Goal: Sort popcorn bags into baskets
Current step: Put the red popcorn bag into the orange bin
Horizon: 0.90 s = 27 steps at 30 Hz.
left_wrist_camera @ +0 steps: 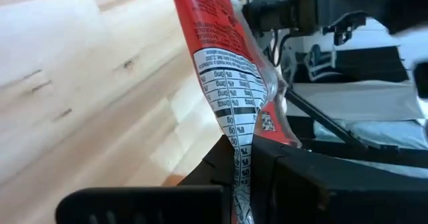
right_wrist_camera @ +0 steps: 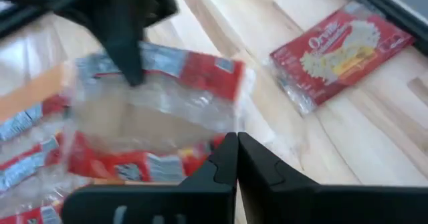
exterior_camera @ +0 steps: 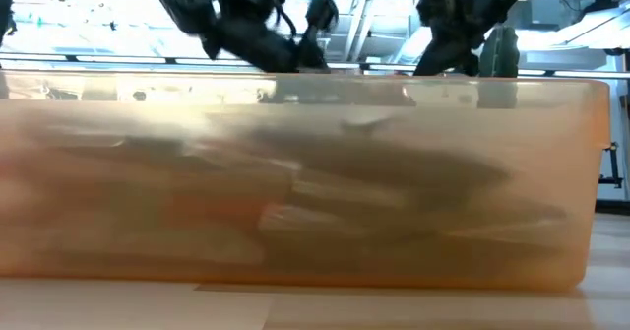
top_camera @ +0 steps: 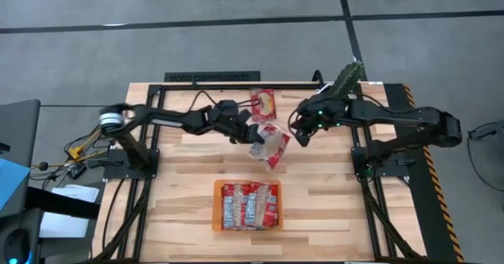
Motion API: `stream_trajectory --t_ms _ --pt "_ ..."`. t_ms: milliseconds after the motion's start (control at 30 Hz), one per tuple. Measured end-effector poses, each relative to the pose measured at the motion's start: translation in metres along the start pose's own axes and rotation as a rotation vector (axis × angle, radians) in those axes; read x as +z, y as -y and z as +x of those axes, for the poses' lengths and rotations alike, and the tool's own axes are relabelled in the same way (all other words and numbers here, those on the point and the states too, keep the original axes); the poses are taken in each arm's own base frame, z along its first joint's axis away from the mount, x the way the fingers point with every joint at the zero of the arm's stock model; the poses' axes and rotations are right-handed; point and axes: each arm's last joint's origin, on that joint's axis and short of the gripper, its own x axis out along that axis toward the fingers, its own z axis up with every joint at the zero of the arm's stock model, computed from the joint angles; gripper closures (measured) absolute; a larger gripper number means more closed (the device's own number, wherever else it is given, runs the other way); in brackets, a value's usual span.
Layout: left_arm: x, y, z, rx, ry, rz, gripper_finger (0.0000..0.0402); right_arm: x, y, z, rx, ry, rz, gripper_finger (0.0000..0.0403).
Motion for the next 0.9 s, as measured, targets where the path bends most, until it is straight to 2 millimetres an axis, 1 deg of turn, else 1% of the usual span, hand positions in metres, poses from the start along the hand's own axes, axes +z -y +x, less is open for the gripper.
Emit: stream_trajectory --t_ms 67,167,267,433,533,633,733,900 --pt "-0.016 0.017 -0.013 0.037 0.004 0.026 0.0401 0.000 0.000 -0.006 -0.006 0.015 0.001 0.0376" --pt "-0.050 0.038 -0.030 0.106 0.004 0.054 0.0401 -0.002 0.001 -0.009 -0.012 0.009 0.002 0.0384" --pt "-0.092 0.057 -0.049 0.173 0.034 0.051 0.0401 -0.002 0.001 -0.009 -0.011 0.006 -0.001 0.0387" --pt "-0.168 0.069 -0.072 0.244 0.152 -0.007 0.0401 -0.003 0.000 -0.007 -0.012 -0.011 -0.019 0.0372" --pt "-0.204 0.068 -0.082 0.257 0.267 -0.044 0.0401 -0.002 -0.001 -0.007 -0.007 0.004 -0.034 0.0367" --pt "-0.227 0.056 -0.084 0.292 0.370 -0.052 0.0401 -0.001 -0.001 -0.007 -0.007 0.009 -0.035 0.0370" --pt "-0.240 0.047 -0.076 0.314 0.370 -0.046 0.0401 -0.001 0.000 -0.007 -0.008 0.009 -0.036 0.0379" --pt "-0.254 0.034 -0.058 0.349 0.312 -0.024 0.0401 -0.002 -0.001 -0.007 -0.006 0.008 -0.037 0.0386"
